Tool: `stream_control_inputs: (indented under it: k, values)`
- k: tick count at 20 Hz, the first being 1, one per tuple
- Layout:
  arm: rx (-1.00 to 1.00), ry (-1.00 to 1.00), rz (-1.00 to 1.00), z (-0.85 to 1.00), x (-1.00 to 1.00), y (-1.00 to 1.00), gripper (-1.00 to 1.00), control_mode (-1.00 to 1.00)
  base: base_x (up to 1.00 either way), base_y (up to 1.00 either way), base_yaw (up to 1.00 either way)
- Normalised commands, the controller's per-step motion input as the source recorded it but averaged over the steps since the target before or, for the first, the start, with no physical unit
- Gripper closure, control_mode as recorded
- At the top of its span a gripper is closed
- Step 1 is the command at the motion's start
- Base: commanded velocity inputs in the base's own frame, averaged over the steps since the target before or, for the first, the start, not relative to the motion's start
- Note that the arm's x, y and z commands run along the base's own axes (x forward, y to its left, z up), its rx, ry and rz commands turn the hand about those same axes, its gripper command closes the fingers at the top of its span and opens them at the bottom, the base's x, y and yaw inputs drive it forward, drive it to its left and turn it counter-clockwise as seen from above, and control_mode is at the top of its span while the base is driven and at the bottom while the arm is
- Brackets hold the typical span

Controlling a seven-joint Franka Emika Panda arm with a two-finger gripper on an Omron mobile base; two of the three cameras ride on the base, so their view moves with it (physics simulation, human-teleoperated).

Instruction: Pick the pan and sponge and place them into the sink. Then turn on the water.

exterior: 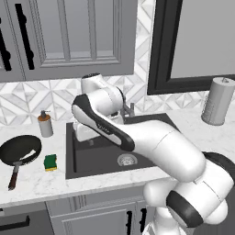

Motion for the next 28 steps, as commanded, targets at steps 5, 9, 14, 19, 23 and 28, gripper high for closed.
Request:
stream_control_inputs:
  k: [5, 9, 14, 19, 23, 28]
  values:
    - [0.00, 0.15, 0.01, -0.31, 0.00, 1.00, -1.00, -1.00, 0.00, 0.00, 0.00]
    - [0.00, 0.13, 0.00, -0.26, 0.00, 0.92, -1.00, -1.00, 0.00, 0.00, 0.00]
    - [0.00, 0.00, 0.00, -0.19, 0.00, 0.62, -1.00, -1.00, 0.00, 0.00, 0.00]
    - [0.00, 0.00, 0.00, -0.07, 0.00, 0.26, -1.00, -1.00, 0.00, 0.00, 0.00]
    - [0.00, 0.00, 0.00, -0.03, 0.00, 0.05, -1.00, -1.00, 0.00, 0.00, 0.00]
    - [0.01, 0.00, 0.00, -0.21, 0.00, 0.39, -1.00, -1.00, 0.00, 0.00, 0.00]
